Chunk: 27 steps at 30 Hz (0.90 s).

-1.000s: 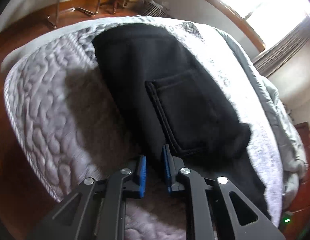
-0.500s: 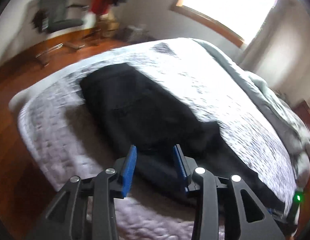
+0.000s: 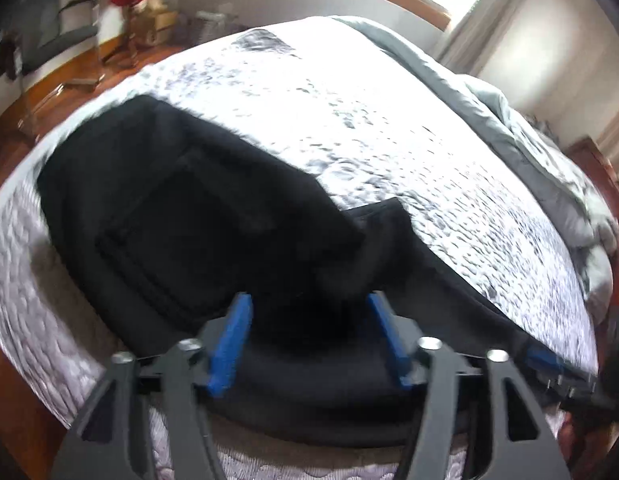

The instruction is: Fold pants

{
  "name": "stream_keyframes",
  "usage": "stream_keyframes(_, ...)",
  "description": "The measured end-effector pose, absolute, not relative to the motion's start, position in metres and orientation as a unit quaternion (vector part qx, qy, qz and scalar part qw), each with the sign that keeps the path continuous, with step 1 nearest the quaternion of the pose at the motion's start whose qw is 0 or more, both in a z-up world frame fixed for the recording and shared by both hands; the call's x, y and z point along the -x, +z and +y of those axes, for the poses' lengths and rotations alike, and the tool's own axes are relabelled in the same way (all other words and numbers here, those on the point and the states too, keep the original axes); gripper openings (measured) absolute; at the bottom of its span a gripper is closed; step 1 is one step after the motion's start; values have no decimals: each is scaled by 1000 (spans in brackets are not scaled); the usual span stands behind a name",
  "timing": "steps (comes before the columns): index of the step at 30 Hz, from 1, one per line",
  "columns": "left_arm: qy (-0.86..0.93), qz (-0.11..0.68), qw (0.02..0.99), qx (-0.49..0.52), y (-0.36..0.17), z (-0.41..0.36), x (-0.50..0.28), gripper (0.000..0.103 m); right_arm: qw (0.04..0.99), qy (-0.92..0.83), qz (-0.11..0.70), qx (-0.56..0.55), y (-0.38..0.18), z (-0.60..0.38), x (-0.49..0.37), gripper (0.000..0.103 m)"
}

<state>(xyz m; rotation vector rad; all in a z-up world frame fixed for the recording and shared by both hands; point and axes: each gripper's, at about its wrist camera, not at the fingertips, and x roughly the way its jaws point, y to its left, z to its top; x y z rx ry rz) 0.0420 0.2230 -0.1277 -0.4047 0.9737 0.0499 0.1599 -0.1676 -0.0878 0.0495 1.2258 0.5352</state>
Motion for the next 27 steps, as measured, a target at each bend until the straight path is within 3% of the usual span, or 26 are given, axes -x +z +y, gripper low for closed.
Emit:
stream_keyframes(14, 95, 484, 853, 169, -150, 276, -76, 82, 740, 336, 577, 77, -124, -71, -228, 65)
stream_keyframes(16, 90, 483, 852, 181, -154, 284, -75, 83, 733, 337, 584, 88, -134, -66, -230, 59)
stream_keyframes(18, 84, 481, 853, 187, -156, 285, -74, 85, 732, 341, 583, 91, -139, -66, -229, 36)
stream_keyframes(19, 83, 479, 854, 184, -156, 284, -75, 86, 733, 344, 579, 93, -138, -67, -229, 30)
stream_keyframes(20, 83, 479, 855, 181, -156, 282, -75, 88, 731, 350, 579, 90, -138, -67, -229, 12)
stream_keyframes(21, 86, 478, 857, 174, -156, 280, -75, 88, 727, 358, 580, 83, -138, -68, -230, 6)
stream_keyframes(27, 120, 433, 877, 170, -144, 276, -66, 88, 762, 349, 538, 91, -116, -71, -236, 5)
